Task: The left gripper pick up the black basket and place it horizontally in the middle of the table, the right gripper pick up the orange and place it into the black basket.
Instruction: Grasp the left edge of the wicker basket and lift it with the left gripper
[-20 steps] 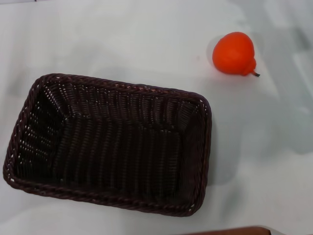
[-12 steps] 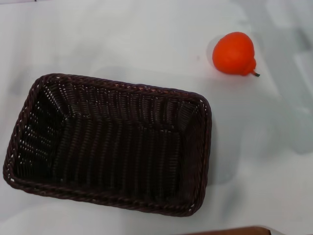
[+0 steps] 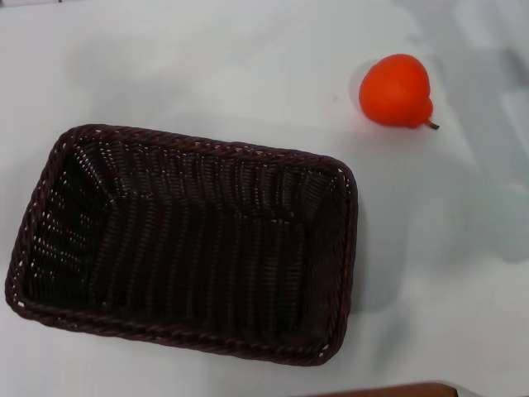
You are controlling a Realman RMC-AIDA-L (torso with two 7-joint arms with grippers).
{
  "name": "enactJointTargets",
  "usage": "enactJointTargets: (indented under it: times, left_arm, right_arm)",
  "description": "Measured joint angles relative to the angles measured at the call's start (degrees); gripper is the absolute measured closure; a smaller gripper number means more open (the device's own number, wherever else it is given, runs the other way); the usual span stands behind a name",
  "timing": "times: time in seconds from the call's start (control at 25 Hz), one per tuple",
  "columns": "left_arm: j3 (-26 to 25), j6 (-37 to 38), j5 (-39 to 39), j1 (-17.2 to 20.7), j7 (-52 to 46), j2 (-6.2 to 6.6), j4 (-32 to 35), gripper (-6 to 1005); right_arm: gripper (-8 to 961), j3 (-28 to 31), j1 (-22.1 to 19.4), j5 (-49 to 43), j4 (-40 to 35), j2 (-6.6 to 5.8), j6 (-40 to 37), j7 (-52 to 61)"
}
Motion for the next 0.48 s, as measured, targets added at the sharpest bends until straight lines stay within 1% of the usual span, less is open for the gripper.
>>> enactJointTargets:
  times: [0.04, 0.12, 0.16, 0.28, 0.4, 0.48]
  left_arm:
    - [1.43, -0.61, 2.14, 0.42, -4.23, 0.95, -3.43, 152]
    - [2.07, -2.06, 5.24, 1.36, -9.51, 1.41, -9.31, 153]
    - [2.10, -3.32, 7.65, 2.11, -13.63, 1.43, -14.35, 154]
    - [1.92, -4.94, 14.17, 3.49, -23.19, 1.27, -26.07, 163]
    - [1.99, -5.90, 20.86, 3.82, -32.06, 1.14, -33.91, 188]
    - [2.55, -6.98, 25.36, 3.53, -36.95, 0.73, -38.46, 195]
  right_arm:
    - [95, -0.01, 0.00, 0.00, 0.00, -0.02, -0.10, 0.04]
    - [95, -0.01, 0.04, 0.00, 0.00, -0.03, -0.15, 0.06]
    - [96, -0.01, 0.08, 0.00, 0.00, -0.01, -0.17, 0.06]
    - [96, -0.01, 0.27, 0.00, 0.00, 0.03, -0.58, 0.07]
    - [96, -0.01, 0.33, -0.01, 0.00, 0.03, -0.93, 0.07]
    - [96, -0.01, 0.34, 0.00, 0.00, 0.03, -1.04, 0.07]
